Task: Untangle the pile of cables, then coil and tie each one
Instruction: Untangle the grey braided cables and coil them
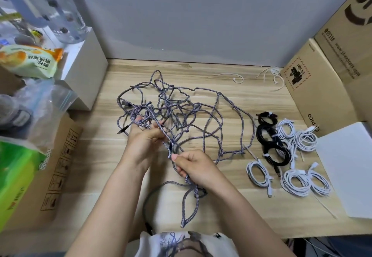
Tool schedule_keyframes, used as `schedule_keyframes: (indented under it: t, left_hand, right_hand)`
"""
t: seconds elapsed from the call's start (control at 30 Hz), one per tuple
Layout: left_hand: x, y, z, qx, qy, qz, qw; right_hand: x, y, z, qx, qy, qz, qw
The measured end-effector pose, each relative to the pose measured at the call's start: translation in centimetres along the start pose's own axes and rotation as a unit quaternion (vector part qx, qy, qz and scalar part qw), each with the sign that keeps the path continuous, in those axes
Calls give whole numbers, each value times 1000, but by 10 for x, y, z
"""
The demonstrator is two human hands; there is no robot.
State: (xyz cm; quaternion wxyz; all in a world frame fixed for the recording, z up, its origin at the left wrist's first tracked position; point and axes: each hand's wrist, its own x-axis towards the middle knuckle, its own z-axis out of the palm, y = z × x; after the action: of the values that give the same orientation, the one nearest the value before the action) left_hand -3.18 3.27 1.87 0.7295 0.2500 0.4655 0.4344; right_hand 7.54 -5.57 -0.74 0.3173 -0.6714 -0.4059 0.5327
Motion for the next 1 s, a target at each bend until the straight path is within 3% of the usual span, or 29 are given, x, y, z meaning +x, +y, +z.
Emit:
schedule_keyframes:
  t: [0.13, 0.2, 0.33, 0.5, 0.67, 0.83, 0.9, 0.97, 1.0]
  left_hand:
    - [-1, -7, 6, 39, 46, 81, 995]
    - [-4, -10, 8, 112, 56, 139, 982]
    - [-3, -9, 6, 396, 78, 177, 898]
    - [11, -3, 1, 344, 47, 136, 928]
    - [13, -18, -14, 515, 54, 207, 830]
    - [12, -28, -16, 685, 161, 258, 662]
    - [14, -19, -11, 694, 105, 328, 632]
    - [20, -12, -9, 675, -39, 424, 603]
    - [23, -8, -7, 655, -120, 435, 606]
  right_hand:
    - [0, 1, -1, -38, 10, -10, 999]
    - [-1, 0, -1, -60, 12, -17, 998]
    - [-5, -1, 0, -131, 9, -26, 991]
    - [-5, 4, -1, -134, 11, -23, 991]
    - [-6, 4, 0, -148, 3, -19, 989]
    - [-11, 0, 1, -195, -28, -18, 980]
    - [-12, 0, 2, -205, -38, -13, 978]
    - [-14, 0, 4, -215, -48, -8, 975]
    - [-14, -1, 5, -221, -51, -5, 974]
